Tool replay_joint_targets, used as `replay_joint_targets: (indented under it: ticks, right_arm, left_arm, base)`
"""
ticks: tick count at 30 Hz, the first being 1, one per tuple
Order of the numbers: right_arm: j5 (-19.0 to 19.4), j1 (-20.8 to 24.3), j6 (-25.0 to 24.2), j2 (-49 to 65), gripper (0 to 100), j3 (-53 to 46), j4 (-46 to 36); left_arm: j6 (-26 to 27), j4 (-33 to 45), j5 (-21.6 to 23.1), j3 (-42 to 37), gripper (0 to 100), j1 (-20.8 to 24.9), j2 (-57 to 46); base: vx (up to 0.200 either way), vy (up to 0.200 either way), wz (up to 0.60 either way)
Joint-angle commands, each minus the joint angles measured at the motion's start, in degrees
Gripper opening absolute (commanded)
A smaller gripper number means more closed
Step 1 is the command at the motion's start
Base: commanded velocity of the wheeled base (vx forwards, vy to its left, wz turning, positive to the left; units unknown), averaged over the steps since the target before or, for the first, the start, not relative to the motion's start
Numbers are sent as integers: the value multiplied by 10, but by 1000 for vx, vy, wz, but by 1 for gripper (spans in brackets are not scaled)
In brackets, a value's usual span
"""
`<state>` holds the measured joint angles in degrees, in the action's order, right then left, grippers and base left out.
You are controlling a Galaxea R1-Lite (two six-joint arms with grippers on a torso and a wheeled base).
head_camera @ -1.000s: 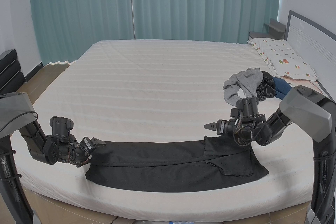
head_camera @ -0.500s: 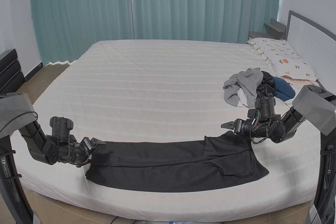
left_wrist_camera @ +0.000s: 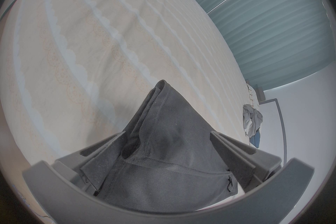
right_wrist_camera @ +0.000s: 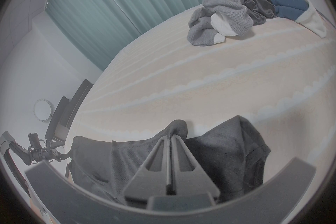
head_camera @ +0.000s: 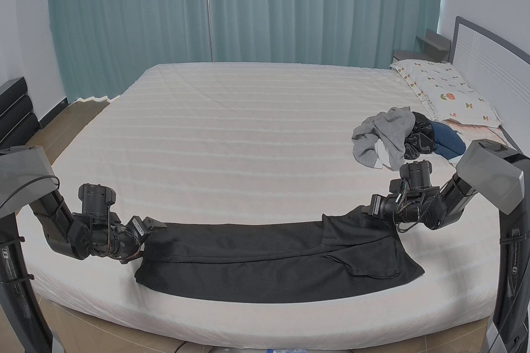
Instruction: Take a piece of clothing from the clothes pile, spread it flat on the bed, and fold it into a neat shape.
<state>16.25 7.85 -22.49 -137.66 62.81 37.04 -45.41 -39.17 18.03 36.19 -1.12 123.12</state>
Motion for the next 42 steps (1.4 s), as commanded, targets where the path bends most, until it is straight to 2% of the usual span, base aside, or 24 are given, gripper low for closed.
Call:
replay_joint_targets:
  ticks: [1, 10, 11, 14, 19, 20, 26, 28, 29, 30, 32, 33, 42]
  right_arm:
    - [0, -8, -1, 0, 0, 0, 8]
    - [1, -13, 0, -6, 0, -7, 17]
    - [1, -13, -1, -7, 100, -5, 17]
    - [1, -12, -4, -2, 100, -2, 19]
    - [0, -13, -52, 30, 100, -8, 20]
    - [0, -13, -88, 49, 100, -18, 20]
    - [-5, -13, -185, 118, 100, -90, 20]
    - [-4, -13, -222, 144, 100, -121, 20]
    - [-4, -13, -225, 146, 100, -124, 19]
    - [-4, -13, -253, 166, 100, -148, 20]
    - [-3, -13, -272, 179, 100, -170, 20]
    - [-3, -11, -275, 182, 100, -177, 20]
    - [-3, -2, -279, 199, 100, -220, 13]
  left_arm:
    - [0, 0, 0, -1, 100, 0, 0]
    - [0, 0, 0, 0, 100, 0, 0]
    - [0, 0, 0, 0, 100, 0, 0]
    - [0, 0, 0, 0, 100, 0, 0]
    - [2, 1, -5, -8, 100, 0, -2]
    - [3, 1, -6, -17, 100, 0, -4]
    - [3, 2, -12, -30, 100, 2, -21]
    - [2, 1, -30, -28, 100, 6, -17]
    - [2, 1, -32, -28, 100, 7, -17]
    - [2, 1, -48, -23, 100, 10, -12]
    - [2, 1, -54, -21, 100, 17, -3]
    - [2, 1, -55, -21, 0, 20, -1]
    - [2, 0, -85, -18, 0, 23, -7]
  base:
    - [0, 0, 0]
    - [0, 0, 0]
    - [0, 0, 0]
    - [0, 0, 0]
    - [0, 0, 0]
    - [0, 0, 0]
    - [0, 0, 0]
    - [0, 0, 0]
    - [0, 0, 0]
    - [0, 0, 0]
    - [0, 0, 0]
    - [0, 0, 0]
    - [0, 0, 0]
